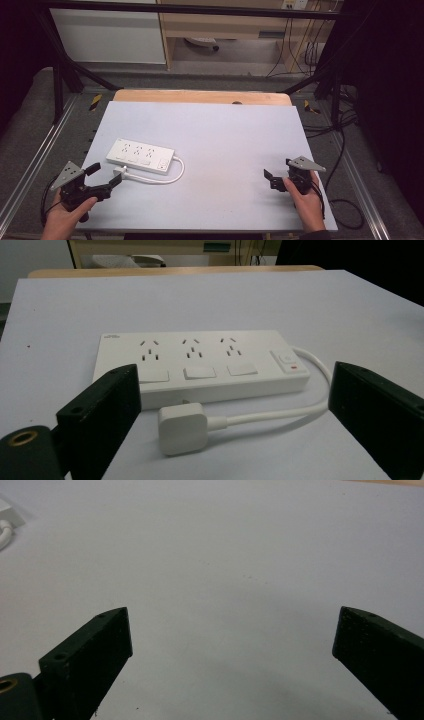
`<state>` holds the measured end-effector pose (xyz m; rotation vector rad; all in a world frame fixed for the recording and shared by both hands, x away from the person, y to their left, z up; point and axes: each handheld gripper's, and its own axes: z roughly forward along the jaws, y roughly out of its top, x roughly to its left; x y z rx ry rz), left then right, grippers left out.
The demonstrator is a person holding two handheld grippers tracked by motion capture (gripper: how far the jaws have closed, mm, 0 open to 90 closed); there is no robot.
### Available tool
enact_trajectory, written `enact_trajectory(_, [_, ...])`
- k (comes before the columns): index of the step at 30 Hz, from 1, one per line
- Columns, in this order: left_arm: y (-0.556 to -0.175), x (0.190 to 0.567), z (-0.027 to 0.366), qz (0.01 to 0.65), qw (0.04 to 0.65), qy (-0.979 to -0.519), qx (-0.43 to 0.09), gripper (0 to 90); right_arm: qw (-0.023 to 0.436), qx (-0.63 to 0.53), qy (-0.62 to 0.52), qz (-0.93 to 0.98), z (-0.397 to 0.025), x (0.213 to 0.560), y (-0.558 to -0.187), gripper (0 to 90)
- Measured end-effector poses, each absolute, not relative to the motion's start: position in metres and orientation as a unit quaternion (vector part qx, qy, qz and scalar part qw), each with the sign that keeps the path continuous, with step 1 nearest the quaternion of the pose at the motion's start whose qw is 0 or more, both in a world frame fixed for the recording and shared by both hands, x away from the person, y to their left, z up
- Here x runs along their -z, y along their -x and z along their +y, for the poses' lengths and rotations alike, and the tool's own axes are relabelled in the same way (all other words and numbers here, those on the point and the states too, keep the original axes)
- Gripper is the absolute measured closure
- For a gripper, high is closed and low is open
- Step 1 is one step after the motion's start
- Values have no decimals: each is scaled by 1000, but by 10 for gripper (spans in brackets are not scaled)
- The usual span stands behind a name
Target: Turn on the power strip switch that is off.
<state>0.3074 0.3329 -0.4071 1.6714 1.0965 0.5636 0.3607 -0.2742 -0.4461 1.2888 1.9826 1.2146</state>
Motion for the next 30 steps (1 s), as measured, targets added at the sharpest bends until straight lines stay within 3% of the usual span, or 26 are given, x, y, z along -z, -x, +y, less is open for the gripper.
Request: enact_trajectory(30, [-313,392,329,434,528,-689,-243,75,240,-440,-459,734,-269,446,-361,23])
